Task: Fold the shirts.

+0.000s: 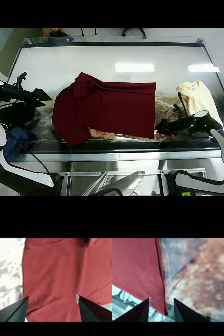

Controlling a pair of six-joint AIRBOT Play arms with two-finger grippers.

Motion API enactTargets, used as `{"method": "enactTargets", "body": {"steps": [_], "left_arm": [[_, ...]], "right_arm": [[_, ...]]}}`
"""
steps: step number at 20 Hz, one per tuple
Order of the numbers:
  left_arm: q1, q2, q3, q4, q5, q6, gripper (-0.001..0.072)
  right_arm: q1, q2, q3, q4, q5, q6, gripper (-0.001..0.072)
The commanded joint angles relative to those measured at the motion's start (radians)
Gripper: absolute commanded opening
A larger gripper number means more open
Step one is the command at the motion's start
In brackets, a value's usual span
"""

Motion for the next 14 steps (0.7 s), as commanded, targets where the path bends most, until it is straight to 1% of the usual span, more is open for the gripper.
{"method": "enactTargets", "body": {"steps": [1,5,9,11,13,14], "left_arm": [[0.007,-0.001,-0.069,0.006,0.050,0.013,0.0666],[0.005,-0.048,-0.085,0.026,0.052,0.019,0.0666],[-0.024,-0.092,-0.085,0.048,0.059,0.021,0.0666],[-0.048,-0.114,-0.085,0.074,0.037,0.020,0.0666],[-0.072,-0.137,-0.085,0.074,-0.023,0.021,0.0663],[-0.085,-0.143,-0.085,0.073,-0.048,0.021,0.0569]], "right_arm": [[0.088,0.007,-0.062,0.039,-0.119,-0.008,0.0338],[0.137,0.008,-0.062,0.098,-0.145,-0.025,0.0337],[0.149,0.008,-0.062,0.115,-0.151,-0.037,0.0337],[0.149,0.008,-0.062,0.115,-0.153,-0.037,0.0337],[0.149,0.008,-0.062,0.115,-0.153,-0.037,0.0337],[0.149,0.008,-0.062,0.115,-0.153,-0.037,0.0337]]}}
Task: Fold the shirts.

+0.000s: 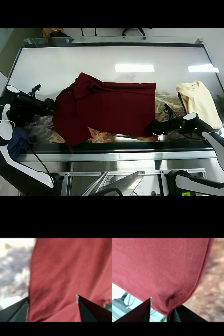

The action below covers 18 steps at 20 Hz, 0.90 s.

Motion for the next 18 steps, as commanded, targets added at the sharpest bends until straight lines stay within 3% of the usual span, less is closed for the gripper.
{"method": "enactTargets", "body": {"steps": [1,2,4,5,6,8,9,13,18], "left_arm": [[-0.042,-0.026,-0.002,0.030,-0.058,0.015,0.0472],[-0.055,-0.020,-0.002,0.029,-0.055,0.024,0.0397],[-0.072,-0.008,-0.002,0.030,-0.046,0.048,0.0132],[-0.078,-0.004,-0.002,0.030,-0.048,0.055,0.0045],[-0.078,-0.001,-0.002,0.029,-0.053,0.054,0.0020],[-0.077,0.002,-0.001,0.029,-0.074,0.053,0.0019],[-0.076,0.010,-0.002,0.029,-0.084,0.050,0.0019],[-0.076,0.131,0.000,0.011,-0.093,0.051,0.0018],[-0.053,0.416,0.175,-0.333,-0.145,0.068,0.0018]], "right_arm": [[0.003,0.000,0.000,0.003,-0.008,-0.002,0.0337],[0.003,0.000,0.000,0.003,-0.008,-0.003,0.0337],[0.003,0.000,0.000,0.003,-0.008,-0.002,0.0336],[0.003,0.000,0.000,0.003,-0.008,-0.003,0.0281],[0.003,0.000,0.000,0.003,-0.008,-0.003,0.0145],[0.003,0.001,0.001,0.003,-0.006,-0.003,0.0098],[0.003,0.002,0.001,0.021,0.004,-0.016,0.0020],[0.001,0.047,0.089,0.146,0.061,-0.097,0.0020],[-0.110,0.200,0.565,0.281,0.178,-0.125,0.0020]]}}
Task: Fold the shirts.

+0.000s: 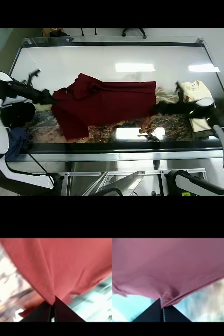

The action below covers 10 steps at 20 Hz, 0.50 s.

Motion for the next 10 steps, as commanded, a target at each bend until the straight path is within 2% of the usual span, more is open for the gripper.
{"method": "enactTargets", "body": {"steps": [1,3,5,7,10], "left_arm": [[0.025,0.221,0.150,-0.328,-0.016,0.010,0.0018],[0.058,0.358,0.274,-0.570,0.017,0.039,0.0018],[0.123,0.485,0.396,-0.731,0.103,0.039,0.0019],[0.230,0.595,0.498,-0.761,0.178,0.003,0.0018],[0.457,0.740,0.538,-0.757,0.189,-0.019,0.0018]], "right_arm": [[-0.103,0.105,0.360,0.179,0.096,-0.046,0.0020],[-0.177,0.151,0.591,0.252,0.107,-0.047,0.0020],[-0.240,0.187,0.793,0.276,0.095,-0.045,0.0020],[-0.285,0.209,0.953,0.273,0.071,-0.020,0.0020],[-0.304,0.231,1.074,0.257,0.050,-0.020,0.0020]]}}
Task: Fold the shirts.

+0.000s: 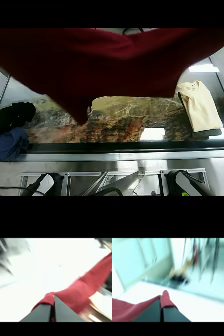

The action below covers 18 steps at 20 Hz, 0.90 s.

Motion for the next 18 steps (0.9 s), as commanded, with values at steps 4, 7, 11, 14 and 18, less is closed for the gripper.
{"method": "enactTargets", "body": {"steps": [4,7,11,14,18], "left_arm": [[0.267,0.222,-0.080,-0.079,0.073,-0.021,0.0018],[0.151,0.147,-0.195,-0.068,0.018,0.015,0.0018],[-0.187,-0.045,-0.359,0.143,0.023,0.045,0.0018],[-0.430,-0.234,-0.457,0.394,0.141,0.050,0.0019],[-0.535,-0.523,-0.482,0.623,0.327,0.034,0.0019]], "right_arm": [[-0.037,0.003,0.161,-0.150,0.013,0.098,0.0020],[-0.036,-0.097,0.093,-0.102,0.103,0.087,0.0020],[0.019,-0.242,-0.128,-0.047,0.139,-0.020,0.0020],[0.108,-0.367,-0.304,-0.063,0.099,-0.108,0.0019],[0.173,-0.600,-0.397,-0.159,-0.042,-0.161,0.0019]]}}
